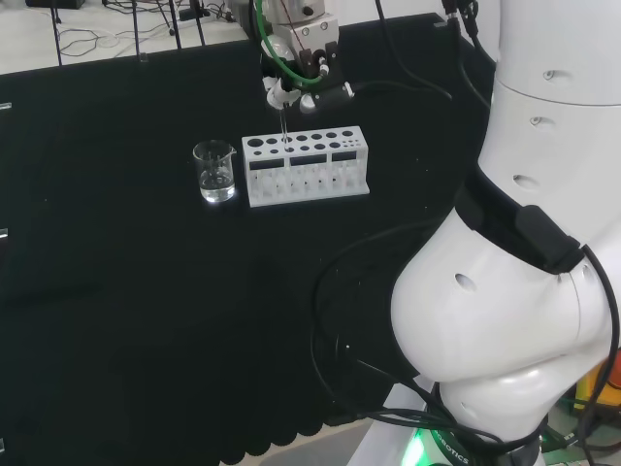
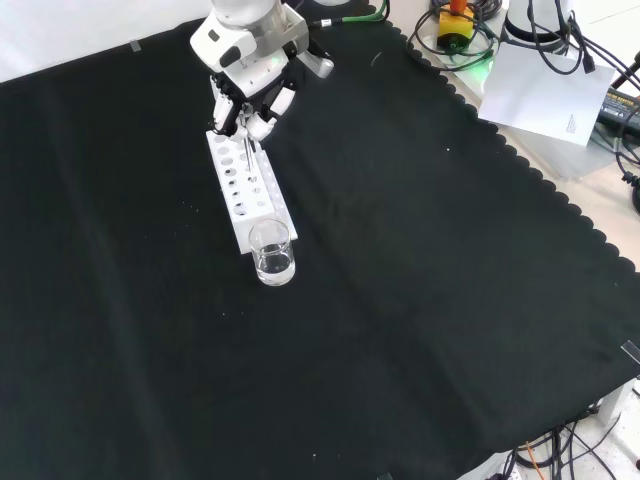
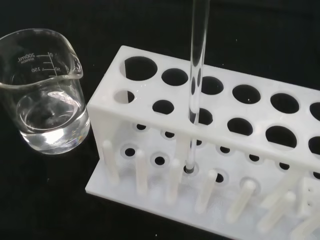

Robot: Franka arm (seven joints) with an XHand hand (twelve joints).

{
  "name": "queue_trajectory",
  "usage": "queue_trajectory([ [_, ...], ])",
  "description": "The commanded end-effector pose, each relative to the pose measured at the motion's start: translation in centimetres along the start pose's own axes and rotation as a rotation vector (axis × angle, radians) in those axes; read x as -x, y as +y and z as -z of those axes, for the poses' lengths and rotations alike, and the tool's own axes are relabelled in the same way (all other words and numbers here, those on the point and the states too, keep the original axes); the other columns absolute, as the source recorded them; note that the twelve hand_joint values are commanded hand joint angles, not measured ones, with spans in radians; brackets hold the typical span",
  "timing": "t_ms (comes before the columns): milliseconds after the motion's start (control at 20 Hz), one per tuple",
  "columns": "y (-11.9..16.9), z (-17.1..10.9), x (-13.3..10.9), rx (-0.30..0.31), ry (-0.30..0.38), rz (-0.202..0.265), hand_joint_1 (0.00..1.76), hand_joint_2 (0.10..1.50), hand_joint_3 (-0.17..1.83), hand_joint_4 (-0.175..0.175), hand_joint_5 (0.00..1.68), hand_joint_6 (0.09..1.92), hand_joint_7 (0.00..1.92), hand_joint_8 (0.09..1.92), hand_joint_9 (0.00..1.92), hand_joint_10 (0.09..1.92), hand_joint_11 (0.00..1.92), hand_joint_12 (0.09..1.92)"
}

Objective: Take the glass rod from the white test tube rack.

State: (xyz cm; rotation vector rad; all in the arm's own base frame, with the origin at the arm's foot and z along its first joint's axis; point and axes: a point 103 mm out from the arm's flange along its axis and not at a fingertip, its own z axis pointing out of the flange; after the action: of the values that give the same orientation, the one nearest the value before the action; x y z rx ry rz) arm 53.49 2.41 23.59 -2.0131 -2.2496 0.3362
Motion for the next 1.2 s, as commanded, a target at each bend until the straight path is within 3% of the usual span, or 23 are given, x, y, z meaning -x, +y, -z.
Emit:
queue_trajectory([
  [50, -0.4, 0.6, 0.3, 0.066, 0.028, -0.02, 1.25, 0.81, 0.74, -0.148, 0.83, 1.28, 1.01, 1.36, 1.42, 1.21, 1.56, 1.03],
  [250, -1.7, 2.6, 0.7, 0.146, 0.058, 0.002, 1.27, 0.69, 0.95, -0.174, 0.9, 1.24, 1.05, 1.43, 1.45, 1.2, 1.62, 0.89],
  [450, -3.5, 5.4, 0.5, 0.191, 0.044, 0.026, 1.28, 0.68, 0.94, -0.175, 0.93, 1.17, 1.06, 1.44, 1.44, 1.17, 1.58, 0.88],
  [550, -5.7, 6.7, 1.5, 0.228, 0.061, 0.037, 1.28, 0.68, 0.93, -0.175, 0.94, 1.14, 1.06, 1.43, 1.43, 1.15, 1.57, 0.88],
  [850, -7.1, 10.9, -2.0, 0.229, 0.03, 0.01, 1.28, 0.68, 0.92, -0.175, 0.94, 1.13, 1.06, 1.43, 1.43, 1.15, 1.56, 0.88],
  [1000, -8.0, 11.8, -2.3, 0.254, 0.028, 0.023, 1.28, 0.68, 0.92, -0.175, 0.94, 1.13, 1.06, 1.43, 1.43, 1.15, 1.57, 0.88],
  [1050, -8.2, 12.2, -2.4, 0.233, -0.004, -0.011, 1.28, 0.68, 0.92, -0.175, 0.94, 1.13, 1.06, 1.43, 1.43, 1.15, 1.57, 0.88],
  [1200, -8.6, 13.0, -3.3, 0.246, -0.021, -0.002, 1.28, 0.68, 0.92, -0.175, 0.94, 1.13, 1.06, 1.44, 1.44, 1.14, 1.57, 0.88],
])
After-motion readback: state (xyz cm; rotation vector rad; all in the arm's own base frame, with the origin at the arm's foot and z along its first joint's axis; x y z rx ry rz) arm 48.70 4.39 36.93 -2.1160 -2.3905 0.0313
